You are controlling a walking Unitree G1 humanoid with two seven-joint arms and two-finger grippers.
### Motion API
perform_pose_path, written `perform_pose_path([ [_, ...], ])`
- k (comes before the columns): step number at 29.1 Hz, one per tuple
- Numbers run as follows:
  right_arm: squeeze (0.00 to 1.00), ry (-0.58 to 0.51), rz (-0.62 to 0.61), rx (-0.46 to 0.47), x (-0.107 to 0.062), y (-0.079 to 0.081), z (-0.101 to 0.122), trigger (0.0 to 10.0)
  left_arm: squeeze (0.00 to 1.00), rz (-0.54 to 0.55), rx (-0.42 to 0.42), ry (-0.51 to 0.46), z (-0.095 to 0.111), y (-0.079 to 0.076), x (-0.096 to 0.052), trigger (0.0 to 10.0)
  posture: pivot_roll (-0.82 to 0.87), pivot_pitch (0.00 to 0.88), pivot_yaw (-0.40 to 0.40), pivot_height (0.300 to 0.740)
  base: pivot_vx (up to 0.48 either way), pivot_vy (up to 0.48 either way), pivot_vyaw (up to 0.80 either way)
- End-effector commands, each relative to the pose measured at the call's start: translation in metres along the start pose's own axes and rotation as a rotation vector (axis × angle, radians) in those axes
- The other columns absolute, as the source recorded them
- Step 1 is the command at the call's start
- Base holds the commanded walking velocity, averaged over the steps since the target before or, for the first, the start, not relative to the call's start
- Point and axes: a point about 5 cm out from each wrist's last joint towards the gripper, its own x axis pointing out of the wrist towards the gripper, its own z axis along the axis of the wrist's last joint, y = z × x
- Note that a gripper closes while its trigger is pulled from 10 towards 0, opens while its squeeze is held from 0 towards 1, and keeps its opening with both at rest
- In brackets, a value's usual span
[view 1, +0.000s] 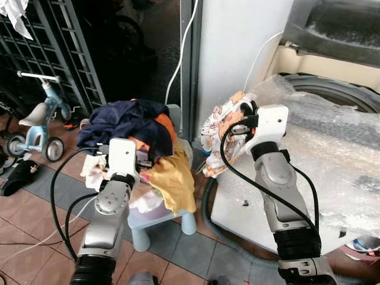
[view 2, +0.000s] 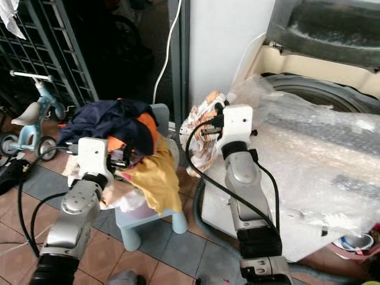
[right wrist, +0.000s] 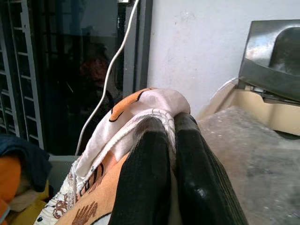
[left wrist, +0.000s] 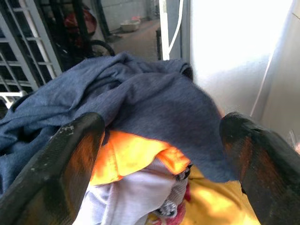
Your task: Clothes washing
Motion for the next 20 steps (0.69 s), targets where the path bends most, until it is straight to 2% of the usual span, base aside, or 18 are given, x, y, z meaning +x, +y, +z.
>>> perform_pose_path([
  [1, 0.00, -0.036, 0.011, 0.007, 0.005, 0.006, 0.010, 10.0, 0.00, 0.006, 0.022, -0.024, 0.008, 0.001, 0.001, 10.0, -0.02, 0.000, 0.027, 0.740, 0.000, -0.345, 0.00],
  [5, 0.00, -0.055, 0.045, -0.019, 0.005, 0.011, 0.013, 10.0, 0.00, -0.001, 0.004, -0.019, 0.005, -0.006, 0.000, 10.0, -0.03, 0.000, 0.029, 0.740, 0.000, -0.347, 0.00],
  [15, 0.00, -0.029, 0.048, -0.053, 0.002, 0.006, 0.006, 10.0, 0.00, -0.019, -0.011, 0.021, -0.007, -0.012, -0.006, 10.0, -0.03, 0.000, 0.014, 0.740, 0.000, -0.341, 0.00],
  [19, 0.00, -0.026, 0.061, -0.054, 0.003, 0.012, 0.006, 10.0, 0.00, -0.030, -0.002, 0.014, -0.005, -0.011, -0.005, 10.0, -0.03, 0.000, 0.025, 0.740, 0.000, -0.338, 0.00],
  [20, 0.00, -0.050, 0.092, -0.071, 0.005, 0.020, 0.012, 10.0, 0.00, -0.036, 0.001, -0.001, -0.001, -0.011, -0.003, 10.0, -0.04, 0.000, 0.035, 0.740, 0.000, -0.300, 0.00],
])
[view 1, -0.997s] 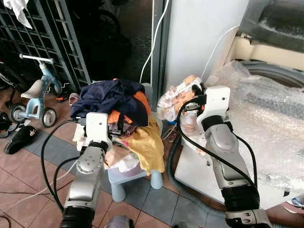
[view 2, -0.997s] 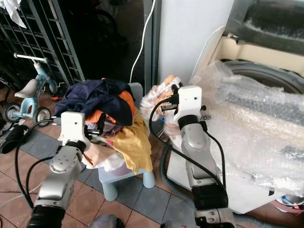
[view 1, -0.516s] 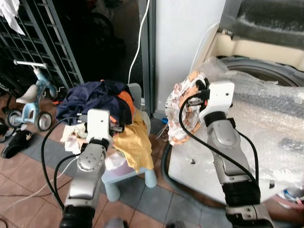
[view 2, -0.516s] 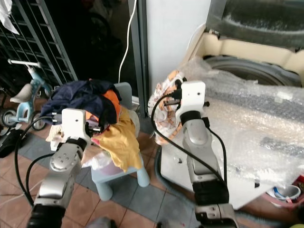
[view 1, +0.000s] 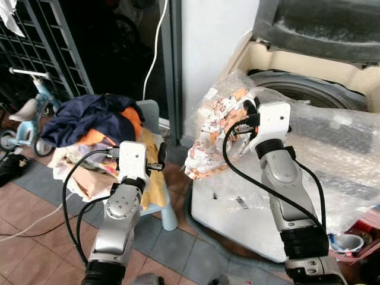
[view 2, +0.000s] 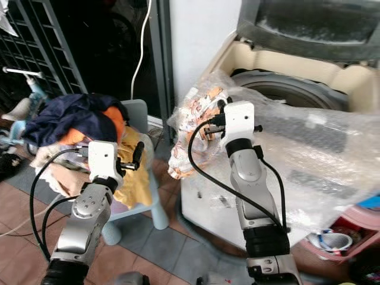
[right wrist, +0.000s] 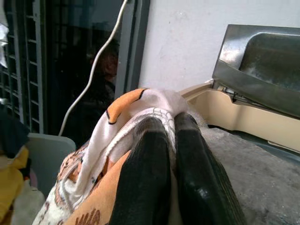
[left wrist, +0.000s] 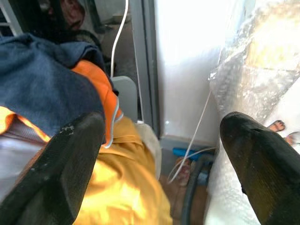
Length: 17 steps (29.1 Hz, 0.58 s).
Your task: Clothes washing
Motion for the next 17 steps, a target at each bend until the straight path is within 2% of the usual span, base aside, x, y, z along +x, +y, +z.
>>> perform_pose_path([
  [1, 0.00, -0.043, 0.016, -0.036, 0.004, 0.001, 0.011, 10.0, 0.00, -0.025, 0.004, -0.038, 0.011, -0.005, 0.005, 10.0, -0.04, 0.000, 0.035, 0.740, 0.000, -0.300, 0.00],
  [7, 0.00, -0.049, 0.035, -0.040, 0.006, 0.008, 0.011, 10.0, 0.00, -0.039, -0.029, -0.038, 0.010, -0.007, 0.006, 10.0, -0.04, 0.000, 0.036, 0.740, 0.000, 0.000, 0.00],
  [10, 0.00, -0.039, 0.011, -0.029, 0.003, 0.007, 0.005, 10.0, 0.00, -0.052, -0.038, -0.041, 0.009, -0.012, 0.003, 10.0, -0.03, 0.000, 0.026, 0.740, 0.000, 0.000, 0.00],
  [17, 0.00, -0.009, -0.018, -0.005, 0.000, 0.000, -0.001, 10.0, 0.00, -0.027, -0.065, -0.025, 0.005, -0.009, 0.000, 10.0, -0.03, 0.000, 0.024, 0.740, 0.000, 0.000, 0.00],
])
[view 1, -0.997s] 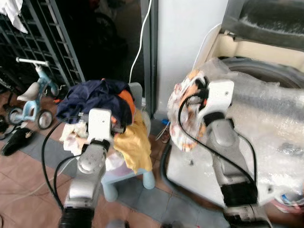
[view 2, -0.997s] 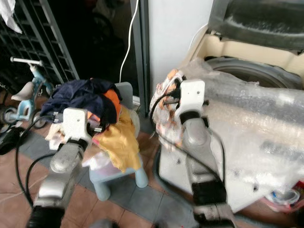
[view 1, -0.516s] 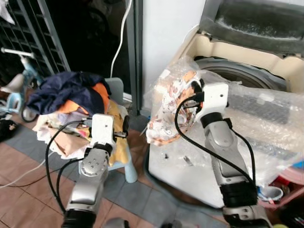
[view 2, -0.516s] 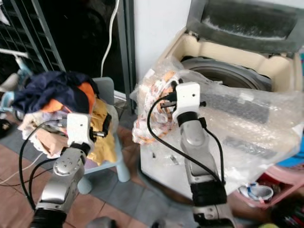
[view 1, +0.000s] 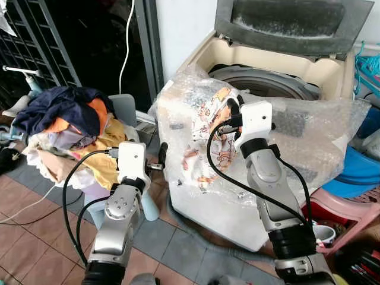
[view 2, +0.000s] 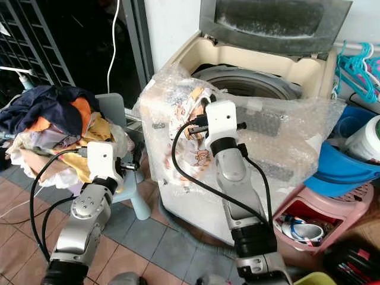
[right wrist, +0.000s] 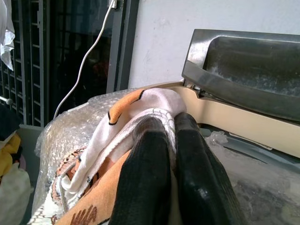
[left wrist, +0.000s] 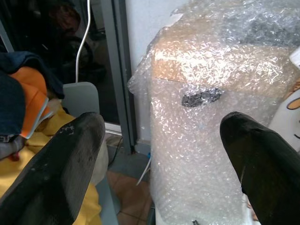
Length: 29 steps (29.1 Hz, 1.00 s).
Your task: Clothes washing
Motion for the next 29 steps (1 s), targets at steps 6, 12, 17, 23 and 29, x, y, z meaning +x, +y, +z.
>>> perform_pose_path([
  [6, 0.00, -0.104, 0.057, -0.123, 0.016, -0.013, 0.018, 10.0, 0.00, 0.039, 0.048, 0.005, -0.001, 0.019, -0.003, 10.0, -0.04, 0.000, 0.031, 0.740, 0.264, 0.000, 0.00],
  [12, 0.00, -0.164, 0.076, -0.149, 0.039, -0.021, 0.035, 10.0, 0.00, 0.065, 0.046, 0.023, -0.006, 0.027, -0.004, 10.0, -0.04, 0.000, 0.025, 0.740, 0.262, 0.000, 0.00],
  [17, 0.00, -0.328, 0.036, -0.196, 0.068, -0.037, 0.088, 10.0, 0.00, 0.068, 0.050, 0.016, -0.005, 0.024, -0.003, 10.0, -0.03, 0.000, 0.010, 0.740, 0.259, 0.000, 0.00],
  [23, 0.00, -0.517, -0.146, -0.236, 0.092, -0.082, 0.165, 10.0, 0.00, 0.072, 0.044, 0.013, -0.006, 0.022, -0.003, 10.0, -0.03, 0.000, -0.001, 0.740, 0.257, 0.000, 0.00],
  [29, 0.00, -0.454, -0.238, -0.219, 0.096, -0.106, 0.162, 10.0, 0.00, 0.073, 0.040, 0.008, -0.006, 0.020, -0.002, 10.0, -0.03, 0.000, -0.010, 0.740, 0.000, 0.000, 0.00],
])
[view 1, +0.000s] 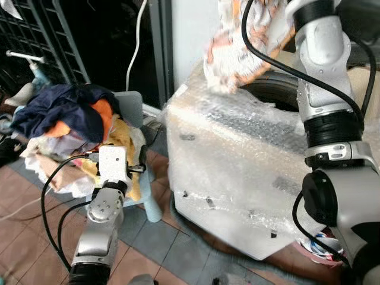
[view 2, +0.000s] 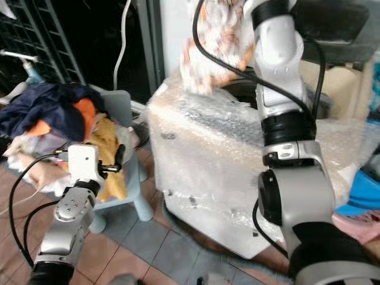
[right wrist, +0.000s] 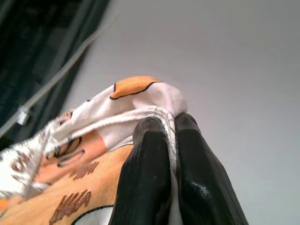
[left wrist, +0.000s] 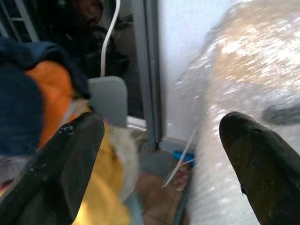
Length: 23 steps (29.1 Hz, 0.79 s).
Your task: Clothes washing
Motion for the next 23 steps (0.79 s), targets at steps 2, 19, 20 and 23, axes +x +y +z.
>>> perform_pose_path([
  [2, 0.00, 0.089, 0.004, 0.034, -0.008, 0.006, -0.019, 10.0, 0.00, 0.003, 0.026, 0.009, -0.002, 0.001, -0.002, 10.0, -0.03, 0.000, -0.014, 0.740, 0.000, 0.000, 0.00],
  [19, 1.00, 0.434, 0.189, 0.097, -0.106, 0.027, -0.090, 10.0, 0.00, 0.023, 0.023, 0.043, -0.005, 0.002, 0.003, 10.0, -0.06, 0.000, 0.006, 0.740, 0.000, 0.000, 0.00],
  [20, 1.00, 0.442, 0.198, 0.099, -0.109, 0.031, -0.091, 10.0, 0.00, 0.021, 0.023, 0.045, -0.005, 0.003, 0.003, 10.0, -0.06, 0.000, 0.006, 0.740, 0.000, 0.000, 0.00],
  [23, 1.00, 0.437, 0.193, 0.112, -0.111, 0.034, -0.088, 10.0, 0.00, 0.024, 0.024, 0.048, -0.005, 0.003, 0.003, 10.0, -0.05, 0.000, 0.006, 0.740, 0.000, 0.000, 0.00],
])
